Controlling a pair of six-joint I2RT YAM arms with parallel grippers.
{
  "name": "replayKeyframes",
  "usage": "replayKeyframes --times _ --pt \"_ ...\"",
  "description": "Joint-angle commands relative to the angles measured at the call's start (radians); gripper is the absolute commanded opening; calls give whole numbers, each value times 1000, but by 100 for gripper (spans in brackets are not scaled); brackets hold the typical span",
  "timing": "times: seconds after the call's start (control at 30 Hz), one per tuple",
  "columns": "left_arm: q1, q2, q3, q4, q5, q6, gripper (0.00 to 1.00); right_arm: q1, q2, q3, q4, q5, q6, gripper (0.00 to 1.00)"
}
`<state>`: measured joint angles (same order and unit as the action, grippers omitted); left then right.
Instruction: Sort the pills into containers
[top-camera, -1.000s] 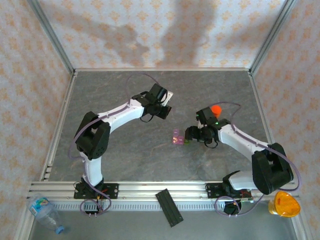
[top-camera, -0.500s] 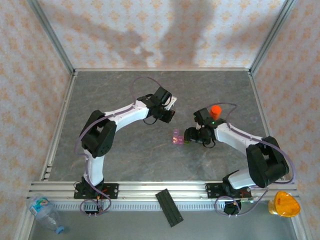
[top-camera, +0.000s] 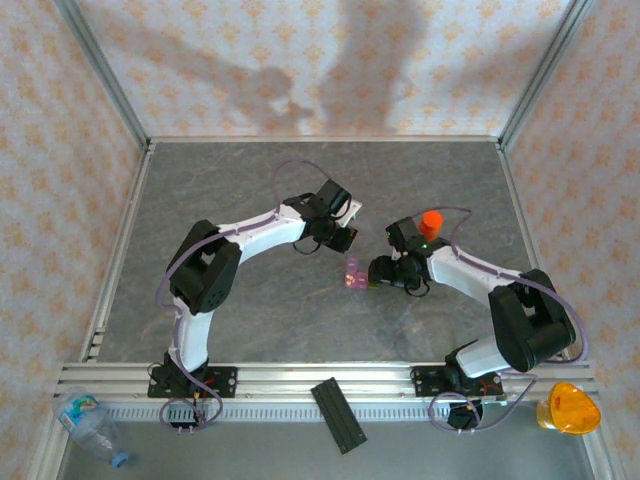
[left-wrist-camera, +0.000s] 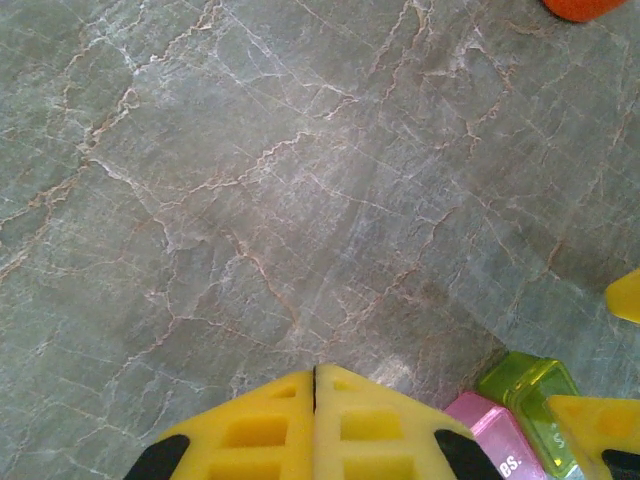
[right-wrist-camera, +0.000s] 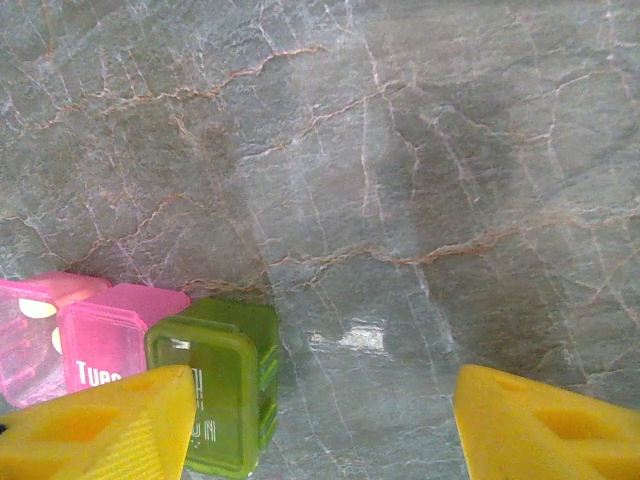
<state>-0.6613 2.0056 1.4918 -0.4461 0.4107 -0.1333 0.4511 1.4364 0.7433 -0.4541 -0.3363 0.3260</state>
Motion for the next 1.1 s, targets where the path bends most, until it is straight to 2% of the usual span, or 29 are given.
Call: replayKeyframes --times 0.0,0.6,1.07 --pt "-13 19 26 -18 20 -7 0 8 11 -18 6 46 14 68" --pt "-27 54 41 -74 68 13 0 11 4 -33 9 57 27 67" --pt "-43 6 26 -93 93 20 0 11 3 -36 11 65 28 67"
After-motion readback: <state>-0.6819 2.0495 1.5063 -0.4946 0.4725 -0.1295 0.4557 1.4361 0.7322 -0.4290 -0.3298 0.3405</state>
